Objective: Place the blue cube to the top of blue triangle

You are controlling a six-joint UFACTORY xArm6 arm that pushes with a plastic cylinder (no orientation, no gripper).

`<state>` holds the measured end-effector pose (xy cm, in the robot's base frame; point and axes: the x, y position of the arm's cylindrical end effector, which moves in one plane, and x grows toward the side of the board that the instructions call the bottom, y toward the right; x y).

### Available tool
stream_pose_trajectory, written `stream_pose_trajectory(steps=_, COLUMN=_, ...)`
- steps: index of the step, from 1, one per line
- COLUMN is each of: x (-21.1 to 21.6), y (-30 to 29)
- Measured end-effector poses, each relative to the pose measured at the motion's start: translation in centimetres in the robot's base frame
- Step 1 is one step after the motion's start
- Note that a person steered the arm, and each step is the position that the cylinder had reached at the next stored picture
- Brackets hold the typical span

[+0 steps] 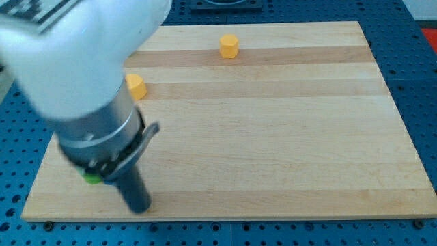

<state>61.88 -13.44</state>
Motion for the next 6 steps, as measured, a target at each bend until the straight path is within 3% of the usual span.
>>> stream_pose_trajectory(steps=1, x=-1.8, y=-5.7)
stream_pose_trajectory(steps=2, x=-6.8, y=-9.1)
stream_pose_trajectory(steps=3, x=-7.0, y=-3.6)
stream_pose_trajectory(steps=4, x=-7.0, y=-2.6)
stream_pose_trajectory(steps=5, x=-7.0, y=-4.3)
stream_pose_trajectory(steps=6, x=-5.8, y=-9.8)
